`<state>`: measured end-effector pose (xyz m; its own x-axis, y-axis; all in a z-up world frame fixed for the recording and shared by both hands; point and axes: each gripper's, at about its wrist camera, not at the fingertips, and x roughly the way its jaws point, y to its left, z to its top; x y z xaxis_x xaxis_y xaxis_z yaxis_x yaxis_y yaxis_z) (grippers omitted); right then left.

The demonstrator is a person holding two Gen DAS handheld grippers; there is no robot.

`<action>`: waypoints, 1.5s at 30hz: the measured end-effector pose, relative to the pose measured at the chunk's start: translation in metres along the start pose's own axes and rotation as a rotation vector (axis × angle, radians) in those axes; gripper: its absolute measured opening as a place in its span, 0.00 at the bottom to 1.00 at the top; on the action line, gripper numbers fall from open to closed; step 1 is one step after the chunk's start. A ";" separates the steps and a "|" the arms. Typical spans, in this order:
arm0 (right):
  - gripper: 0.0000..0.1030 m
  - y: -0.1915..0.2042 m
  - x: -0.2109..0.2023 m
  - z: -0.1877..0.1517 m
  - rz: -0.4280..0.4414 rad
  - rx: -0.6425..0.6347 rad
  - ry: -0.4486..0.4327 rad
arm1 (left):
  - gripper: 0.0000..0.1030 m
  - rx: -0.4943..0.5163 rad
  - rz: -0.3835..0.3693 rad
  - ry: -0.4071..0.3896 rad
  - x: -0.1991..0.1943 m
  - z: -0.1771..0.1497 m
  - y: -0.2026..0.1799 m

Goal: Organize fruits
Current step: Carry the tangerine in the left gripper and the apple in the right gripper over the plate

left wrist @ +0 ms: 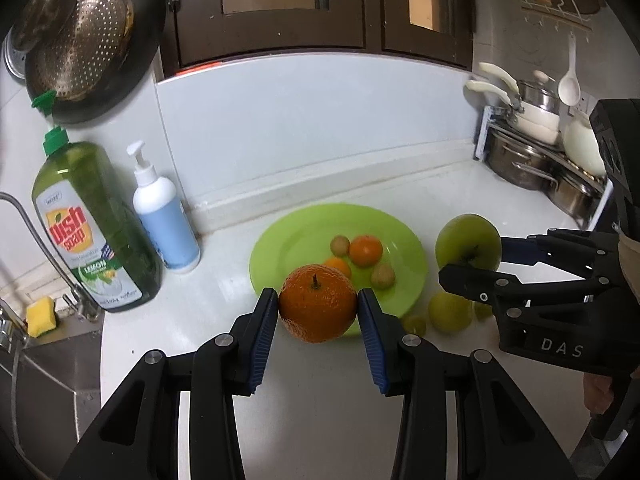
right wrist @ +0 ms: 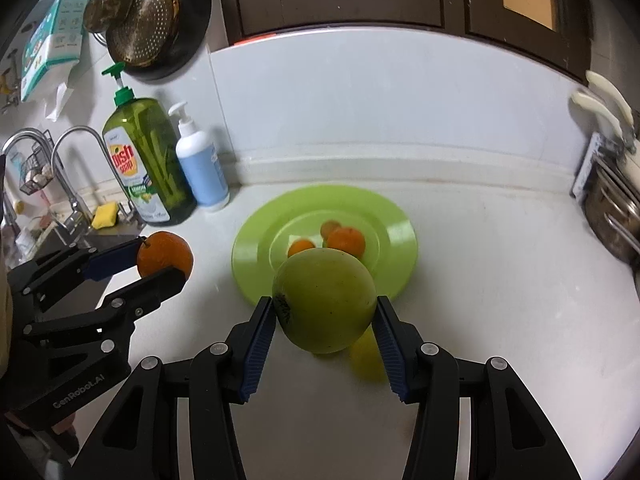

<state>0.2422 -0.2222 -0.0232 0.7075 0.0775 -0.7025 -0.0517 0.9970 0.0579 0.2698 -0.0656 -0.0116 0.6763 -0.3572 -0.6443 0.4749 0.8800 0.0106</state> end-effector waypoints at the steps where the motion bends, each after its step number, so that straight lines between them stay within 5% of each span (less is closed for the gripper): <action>1: 0.49 -0.002 0.002 0.005 0.004 -0.004 -0.002 | 0.40 -0.003 0.003 -0.001 0.001 0.003 0.000; 19: 0.49 -0.038 0.068 0.072 0.047 -0.084 0.032 | 0.40 -0.064 0.037 0.056 0.086 0.055 0.011; 33: 0.49 -0.054 0.143 0.097 0.046 -0.118 0.126 | 0.40 -0.075 0.016 0.182 0.161 0.054 0.025; 45: 0.49 -0.057 0.174 0.095 0.052 -0.110 0.207 | 0.40 -0.083 0.015 0.235 0.185 0.049 0.030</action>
<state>0.4355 -0.2655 -0.0816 0.5431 0.1167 -0.8315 -0.1691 0.9852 0.0279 0.4369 -0.1212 -0.0929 0.5284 -0.2697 -0.8050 0.4115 0.9107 -0.0350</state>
